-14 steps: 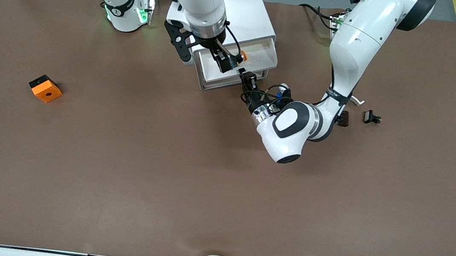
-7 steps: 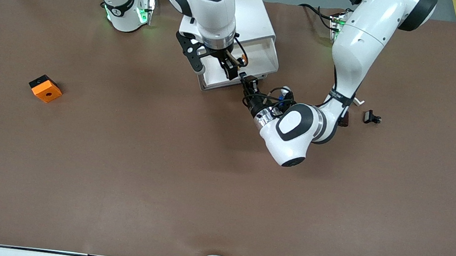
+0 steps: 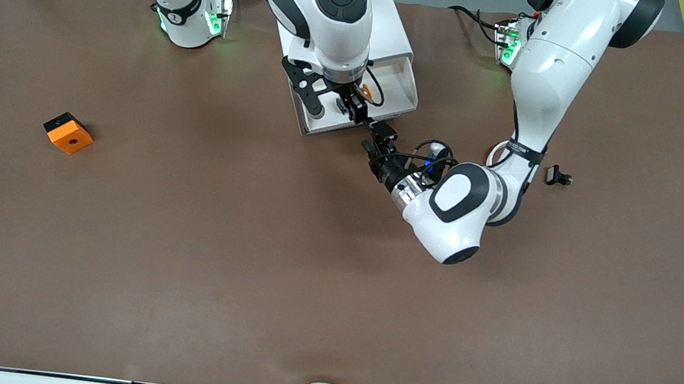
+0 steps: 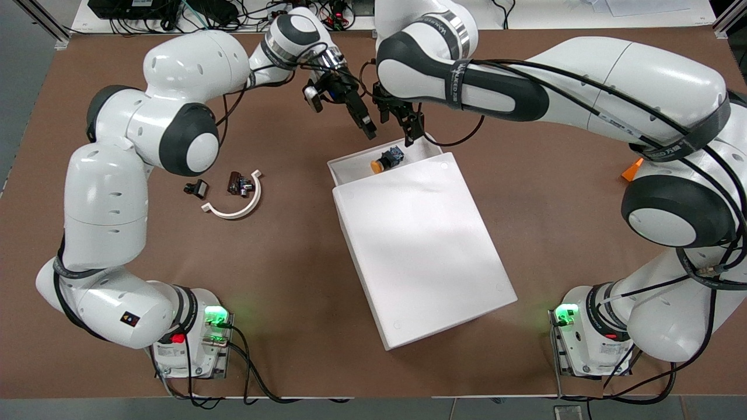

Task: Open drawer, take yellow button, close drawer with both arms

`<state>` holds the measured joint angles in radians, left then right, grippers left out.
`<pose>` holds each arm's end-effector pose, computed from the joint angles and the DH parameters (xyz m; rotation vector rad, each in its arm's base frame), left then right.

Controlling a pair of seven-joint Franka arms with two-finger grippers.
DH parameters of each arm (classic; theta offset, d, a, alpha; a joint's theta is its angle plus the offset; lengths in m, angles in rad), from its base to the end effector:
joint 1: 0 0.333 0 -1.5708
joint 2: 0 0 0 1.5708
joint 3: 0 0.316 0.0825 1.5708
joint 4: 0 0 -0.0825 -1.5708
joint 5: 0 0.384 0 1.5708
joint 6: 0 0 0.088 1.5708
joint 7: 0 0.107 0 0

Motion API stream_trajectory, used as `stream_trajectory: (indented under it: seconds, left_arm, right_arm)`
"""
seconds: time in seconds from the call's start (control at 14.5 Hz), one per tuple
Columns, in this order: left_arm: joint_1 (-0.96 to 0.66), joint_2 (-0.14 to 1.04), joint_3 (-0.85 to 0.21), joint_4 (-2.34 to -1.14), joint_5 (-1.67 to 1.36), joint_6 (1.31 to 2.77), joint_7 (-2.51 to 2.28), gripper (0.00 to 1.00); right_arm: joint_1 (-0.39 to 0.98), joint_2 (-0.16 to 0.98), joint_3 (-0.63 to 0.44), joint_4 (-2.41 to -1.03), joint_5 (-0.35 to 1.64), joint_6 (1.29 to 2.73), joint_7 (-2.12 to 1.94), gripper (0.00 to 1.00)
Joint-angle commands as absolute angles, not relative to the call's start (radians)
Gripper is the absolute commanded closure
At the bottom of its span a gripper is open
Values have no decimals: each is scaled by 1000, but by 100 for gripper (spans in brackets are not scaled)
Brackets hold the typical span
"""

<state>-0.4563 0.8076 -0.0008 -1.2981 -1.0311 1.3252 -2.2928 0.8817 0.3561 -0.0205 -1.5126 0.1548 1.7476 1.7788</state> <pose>0.5593 -0.3946 0.2815 -1.1895 -1.8771 1.4948 0.4140 0.5059 0.4507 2.7095 -1.3990 -0.2582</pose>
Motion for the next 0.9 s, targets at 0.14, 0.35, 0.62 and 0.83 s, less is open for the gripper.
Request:
stream_trajectory:
  seconds: [0.14,0.35,0.62,0.83]
  left_arm:
    - [-440,796,112,-1243,-1029,1325,-2220,0]
    - [-422,781,191,-1223,-1025,1322,-2146,0]
    - [-416,726,281,-1220,-968,1308,-1995,0]
    - [-403,718,320,-1215,-933,1307,-1857,0]
  right_arm:
    - [900,377,-21,-1506,130,1747,1795,0]
    - [911,379,-21,-1525,130,1749,1795,0]
    - [933,400,-21,-1534,130,1749,1795,0]
    - [945,419,-21,-1532,130,1765,1795,0]
